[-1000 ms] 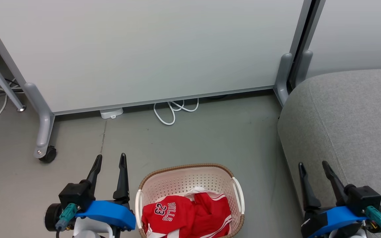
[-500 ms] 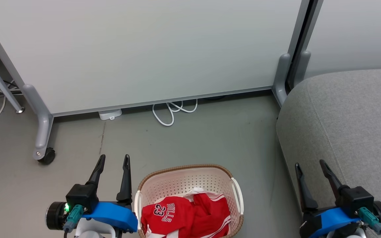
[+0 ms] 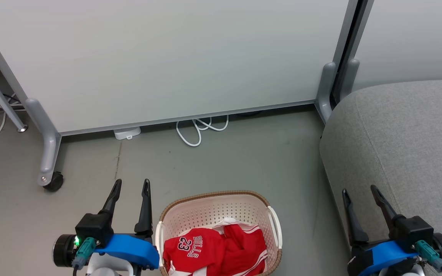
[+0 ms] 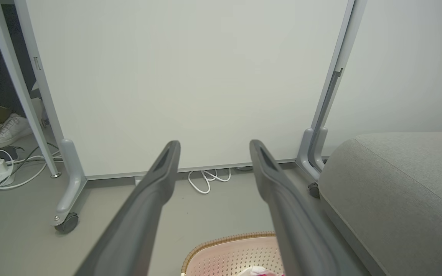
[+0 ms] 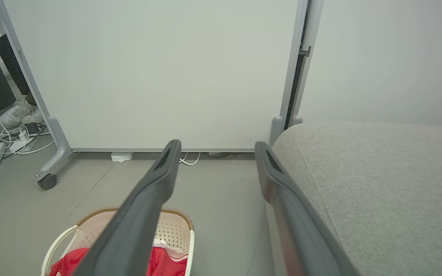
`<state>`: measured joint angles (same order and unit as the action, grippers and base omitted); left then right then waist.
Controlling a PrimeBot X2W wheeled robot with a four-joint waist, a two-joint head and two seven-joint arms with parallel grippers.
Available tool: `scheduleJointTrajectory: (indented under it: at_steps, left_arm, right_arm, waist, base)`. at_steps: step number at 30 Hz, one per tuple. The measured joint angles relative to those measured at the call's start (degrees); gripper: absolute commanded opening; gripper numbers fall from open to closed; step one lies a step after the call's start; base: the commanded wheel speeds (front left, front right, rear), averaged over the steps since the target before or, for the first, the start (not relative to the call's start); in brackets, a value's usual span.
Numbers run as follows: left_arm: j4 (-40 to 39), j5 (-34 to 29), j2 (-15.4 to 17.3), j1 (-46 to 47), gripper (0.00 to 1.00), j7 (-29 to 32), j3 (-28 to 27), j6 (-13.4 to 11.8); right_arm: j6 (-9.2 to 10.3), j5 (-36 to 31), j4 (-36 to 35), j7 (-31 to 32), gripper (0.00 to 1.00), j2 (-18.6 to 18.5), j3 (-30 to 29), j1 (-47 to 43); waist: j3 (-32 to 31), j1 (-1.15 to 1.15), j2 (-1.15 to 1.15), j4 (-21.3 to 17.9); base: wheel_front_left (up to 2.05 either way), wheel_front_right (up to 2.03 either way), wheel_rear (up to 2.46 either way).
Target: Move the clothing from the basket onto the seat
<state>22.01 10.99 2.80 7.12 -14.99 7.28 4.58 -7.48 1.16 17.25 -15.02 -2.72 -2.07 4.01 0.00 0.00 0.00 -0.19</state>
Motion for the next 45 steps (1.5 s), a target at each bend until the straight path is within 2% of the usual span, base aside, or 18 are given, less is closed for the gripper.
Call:
scheduleJointTrajectory:
  at_steps: [12,21,27,36,45]
  left_arm:
    - [1.0,-1.1,0.0,0.0,1.00,0.0,-0.6,0.0]
    - [5.5,-2.5,0.6,3.0,1.00,-0.1,-0.8,0.5]
    - [10.9,-3.6,1.7,6.6,1.00,-0.1,0.6,1.4]
    - [23.8,-3.9,3.5,15.1,1.00,1.4,2.2,2.0]
    - [33.0,-3.3,5.6,23.6,1.00,4.5,1.3,0.7]
  right_arm:
    - [0.00,0.6,-0.2,0.0,1.00,0.0,2.2,0.7]
    - [-0.01,0.7,-1.9,0.0,1.00,-0.1,5.5,5.8]
    - [-0.01,1.7,-3.6,0.0,1.00,-0.1,8.4,10.0]
    - [-0.01,4.8,-5.3,0.0,1.00,-0.1,12.2,14.0]
    - [-0.01,7.3,-7.6,0.0,1.00,-0.2,14.2,16.4]
  waist:
    - [1.7,0.00,0.00,-2.5]
    - [7.7,0.00,0.00,-6.6]
    - [13.6,0.00,0.00,-9.8]
    - [22.9,0.01,0.00,-14.5]
    - [31.9,0.01,0.00,-18.6]
  base:
    - [0.00,0.00,0.00]
    - [0.00,0.00,0.00]
    - [0.00,0.00,0.00]
    - [0.00,0.00,0.00]
    - [0.00,0.00,0.00]
